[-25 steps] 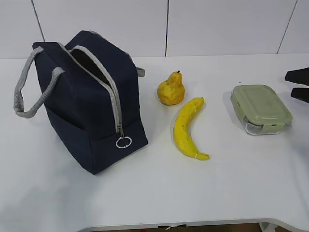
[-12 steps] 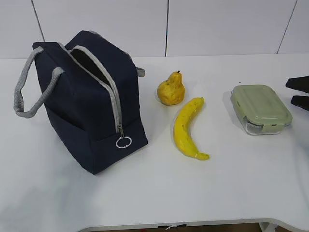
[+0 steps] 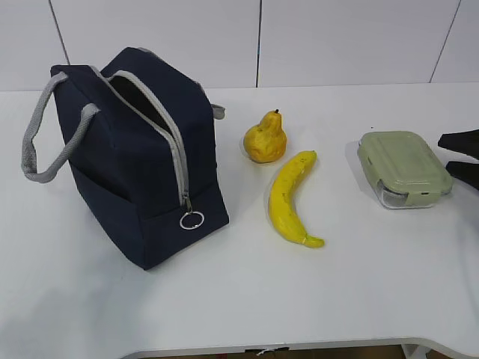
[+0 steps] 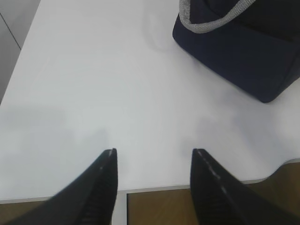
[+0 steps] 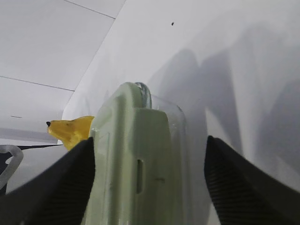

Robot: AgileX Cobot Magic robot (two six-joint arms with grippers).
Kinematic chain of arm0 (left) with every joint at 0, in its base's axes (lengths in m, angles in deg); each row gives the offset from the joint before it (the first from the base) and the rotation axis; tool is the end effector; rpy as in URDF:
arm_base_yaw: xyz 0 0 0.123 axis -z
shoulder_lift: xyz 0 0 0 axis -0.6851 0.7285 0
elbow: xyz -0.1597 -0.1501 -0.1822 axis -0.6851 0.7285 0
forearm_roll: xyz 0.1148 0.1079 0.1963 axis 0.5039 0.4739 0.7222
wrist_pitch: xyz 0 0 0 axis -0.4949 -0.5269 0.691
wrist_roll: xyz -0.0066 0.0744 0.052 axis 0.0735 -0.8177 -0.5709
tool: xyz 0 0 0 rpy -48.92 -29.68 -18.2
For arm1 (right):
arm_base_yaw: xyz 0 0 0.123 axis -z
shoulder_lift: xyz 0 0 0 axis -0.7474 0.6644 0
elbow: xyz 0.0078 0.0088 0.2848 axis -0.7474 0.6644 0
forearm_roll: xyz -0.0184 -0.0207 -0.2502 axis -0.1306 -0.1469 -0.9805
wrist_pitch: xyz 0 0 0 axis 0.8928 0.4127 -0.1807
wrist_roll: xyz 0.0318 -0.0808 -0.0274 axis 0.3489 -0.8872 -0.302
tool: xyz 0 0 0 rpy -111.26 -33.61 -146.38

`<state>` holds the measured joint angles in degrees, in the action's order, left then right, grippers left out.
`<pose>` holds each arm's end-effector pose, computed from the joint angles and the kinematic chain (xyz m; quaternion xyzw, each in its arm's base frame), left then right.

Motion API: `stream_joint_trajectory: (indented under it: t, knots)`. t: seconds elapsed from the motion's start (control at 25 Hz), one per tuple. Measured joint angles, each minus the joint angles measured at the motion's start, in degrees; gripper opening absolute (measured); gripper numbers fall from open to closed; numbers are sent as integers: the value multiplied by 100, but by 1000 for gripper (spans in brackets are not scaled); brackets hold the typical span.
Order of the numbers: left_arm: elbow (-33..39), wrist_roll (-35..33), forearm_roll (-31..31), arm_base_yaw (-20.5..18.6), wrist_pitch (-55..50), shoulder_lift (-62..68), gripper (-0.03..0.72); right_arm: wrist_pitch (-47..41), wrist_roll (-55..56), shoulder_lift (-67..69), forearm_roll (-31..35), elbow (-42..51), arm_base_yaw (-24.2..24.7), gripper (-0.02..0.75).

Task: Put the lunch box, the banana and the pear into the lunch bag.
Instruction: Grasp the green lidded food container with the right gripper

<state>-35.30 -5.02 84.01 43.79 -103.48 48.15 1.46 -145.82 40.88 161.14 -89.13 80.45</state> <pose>-0.0059 -0.0048 0.2758 0.0106 0.8647 -0.0295 0.5013 0.3750 -0.1370 0.1178 0.1468 0.7871 0.4617 0.3817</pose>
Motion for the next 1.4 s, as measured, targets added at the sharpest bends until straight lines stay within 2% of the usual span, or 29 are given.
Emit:
stream_joint_trajectory:
  t: [1.4]
  knots:
    - [0,0,0,0,0,0,360,0,-45,42,-20,0,-385,587]
